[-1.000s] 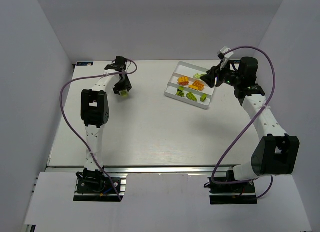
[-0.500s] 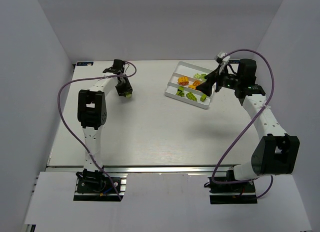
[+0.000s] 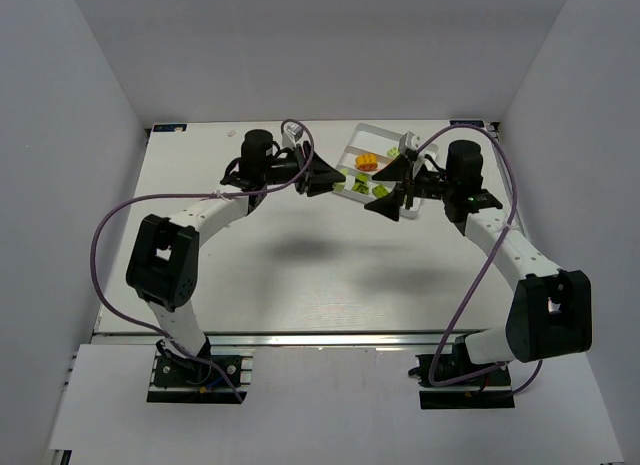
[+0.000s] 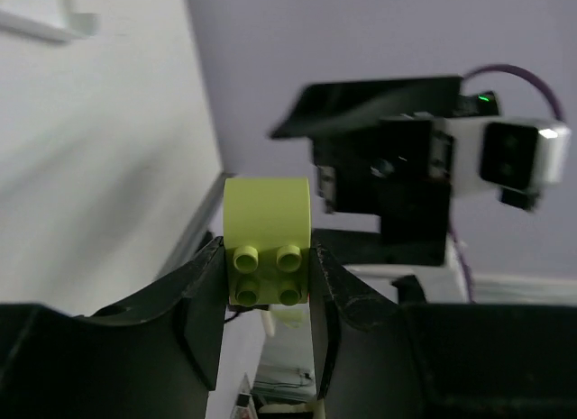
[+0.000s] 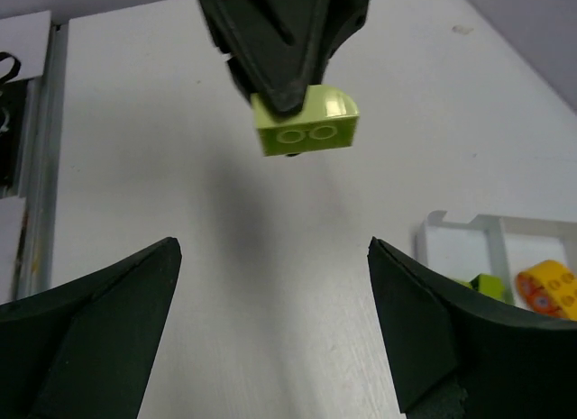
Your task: Sort the legos into containers by color
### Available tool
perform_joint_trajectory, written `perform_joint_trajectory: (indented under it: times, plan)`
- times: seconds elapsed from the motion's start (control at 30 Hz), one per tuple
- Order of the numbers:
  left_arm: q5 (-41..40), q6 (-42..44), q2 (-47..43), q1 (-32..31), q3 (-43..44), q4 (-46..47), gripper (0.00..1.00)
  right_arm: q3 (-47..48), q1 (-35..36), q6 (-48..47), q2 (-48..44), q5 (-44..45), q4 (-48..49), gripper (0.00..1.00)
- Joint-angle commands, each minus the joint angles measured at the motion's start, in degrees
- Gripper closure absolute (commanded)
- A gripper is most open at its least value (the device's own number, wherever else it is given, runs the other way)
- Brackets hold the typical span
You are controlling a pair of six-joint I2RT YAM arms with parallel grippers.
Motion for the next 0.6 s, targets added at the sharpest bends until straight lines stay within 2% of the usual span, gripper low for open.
perform_joint_trajectory:
  times: [0.0,0.2,0.57]
  plan:
    - [5.53,-16.34,-3.88,-0.12,-4.17,25.59,0.82,0.07,1.52,5.67,-0.82,5.43,14.49,0.11]
    - [5.7,-25.49,-3.71,-1.98,-6.89,37.63,0.81,0.42,3.37,6.65,-1.08,9.14,20.21,0.11]
    - [5.79,-28.84,-1.07,-4.17,-5.58,43.02,0.81,1.83,5.92,7.7,-1.52,5.98,21.27,0.11]
